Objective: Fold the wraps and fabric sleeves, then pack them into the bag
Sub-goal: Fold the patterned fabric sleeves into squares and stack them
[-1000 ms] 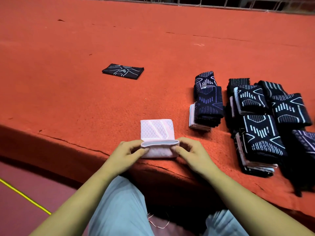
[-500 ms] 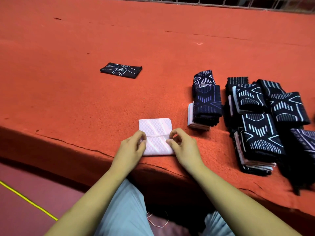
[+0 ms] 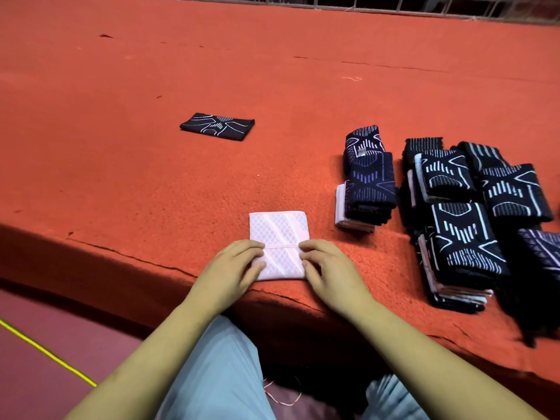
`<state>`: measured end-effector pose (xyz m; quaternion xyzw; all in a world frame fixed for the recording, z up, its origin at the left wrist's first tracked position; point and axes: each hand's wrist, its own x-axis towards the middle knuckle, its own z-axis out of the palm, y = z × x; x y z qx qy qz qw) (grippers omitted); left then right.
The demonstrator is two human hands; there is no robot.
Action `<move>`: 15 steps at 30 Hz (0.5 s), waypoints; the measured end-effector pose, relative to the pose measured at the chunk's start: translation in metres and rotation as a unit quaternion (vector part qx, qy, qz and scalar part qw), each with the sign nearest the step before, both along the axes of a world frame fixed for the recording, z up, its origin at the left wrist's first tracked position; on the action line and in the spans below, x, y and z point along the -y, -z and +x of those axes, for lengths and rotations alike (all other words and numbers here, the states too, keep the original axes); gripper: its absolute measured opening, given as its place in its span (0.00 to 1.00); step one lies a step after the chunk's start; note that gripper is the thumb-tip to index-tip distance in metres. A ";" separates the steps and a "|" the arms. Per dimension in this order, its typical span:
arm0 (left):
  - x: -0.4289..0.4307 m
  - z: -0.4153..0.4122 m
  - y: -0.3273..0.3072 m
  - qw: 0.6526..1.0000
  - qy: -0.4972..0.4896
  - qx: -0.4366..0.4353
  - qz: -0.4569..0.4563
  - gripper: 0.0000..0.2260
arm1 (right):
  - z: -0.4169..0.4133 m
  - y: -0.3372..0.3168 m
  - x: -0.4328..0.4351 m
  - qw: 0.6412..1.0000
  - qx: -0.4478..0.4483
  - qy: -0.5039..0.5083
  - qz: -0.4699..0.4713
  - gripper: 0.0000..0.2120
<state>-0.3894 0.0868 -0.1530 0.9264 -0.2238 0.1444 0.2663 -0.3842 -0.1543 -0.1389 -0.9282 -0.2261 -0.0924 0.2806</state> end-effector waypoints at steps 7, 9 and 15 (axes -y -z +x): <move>-0.007 -0.002 -0.002 0.998 0.041 -0.003 0.055 0.24 | -0.001 -0.003 0.024 0.994 -0.054 -0.089 -0.029 0.24; -0.004 -0.002 -0.005 0.997 0.018 0.001 0.068 0.25 | 0.001 -0.005 0.021 0.995 -0.046 -0.087 -0.030 0.25; -0.003 -0.007 -0.008 0.997 -0.002 -0.012 0.079 0.28 | 0.002 0.001 0.008 0.999 -0.022 -0.030 0.006 0.20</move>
